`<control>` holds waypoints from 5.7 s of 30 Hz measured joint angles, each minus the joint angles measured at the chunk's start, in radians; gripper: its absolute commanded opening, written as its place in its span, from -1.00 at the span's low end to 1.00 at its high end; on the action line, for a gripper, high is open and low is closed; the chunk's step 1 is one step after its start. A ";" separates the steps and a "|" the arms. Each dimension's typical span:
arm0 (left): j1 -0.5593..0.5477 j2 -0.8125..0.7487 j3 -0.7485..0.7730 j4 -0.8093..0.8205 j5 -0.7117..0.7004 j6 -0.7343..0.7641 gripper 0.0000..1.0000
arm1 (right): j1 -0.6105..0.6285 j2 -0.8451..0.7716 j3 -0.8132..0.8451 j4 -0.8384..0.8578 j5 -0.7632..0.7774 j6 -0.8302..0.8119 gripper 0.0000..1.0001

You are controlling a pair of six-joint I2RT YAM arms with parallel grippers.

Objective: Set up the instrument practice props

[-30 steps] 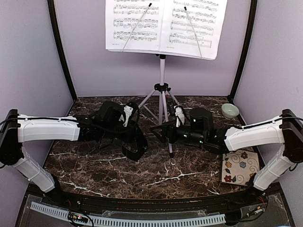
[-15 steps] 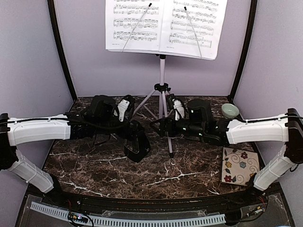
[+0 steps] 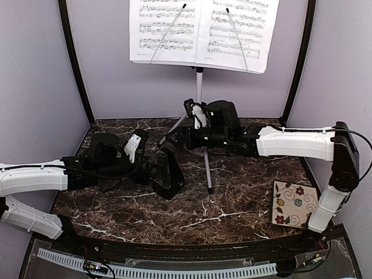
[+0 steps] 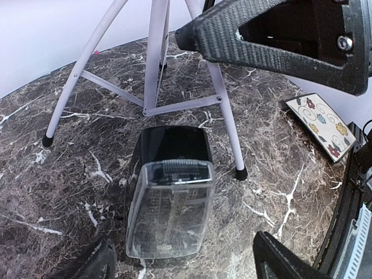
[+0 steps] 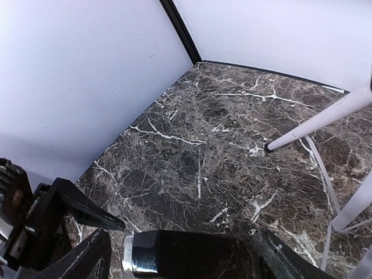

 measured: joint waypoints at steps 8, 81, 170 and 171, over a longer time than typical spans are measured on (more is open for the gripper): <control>0.003 0.083 -0.011 0.113 0.011 0.051 0.67 | 0.000 0.110 0.089 -0.061 -0.073 0.047 0.63; 0.044 0.142 -0.053 0.319 0.076 0.175 -0.83 | -0.011 0.106 -0.053 0.116 -0.121 -0.005 0.52; 0.061 0.044 -0.098 0.323 0.140 0.173 -0.74 | 0.025 0.128 -0.137 0.286 -0.079 -0.078 0.50; 0.062 0.042 -0.102 0.328 0.142 0.172 -0.74 | 0.026 0.128 -0.137 0.286 -0.079 -0.080 0.50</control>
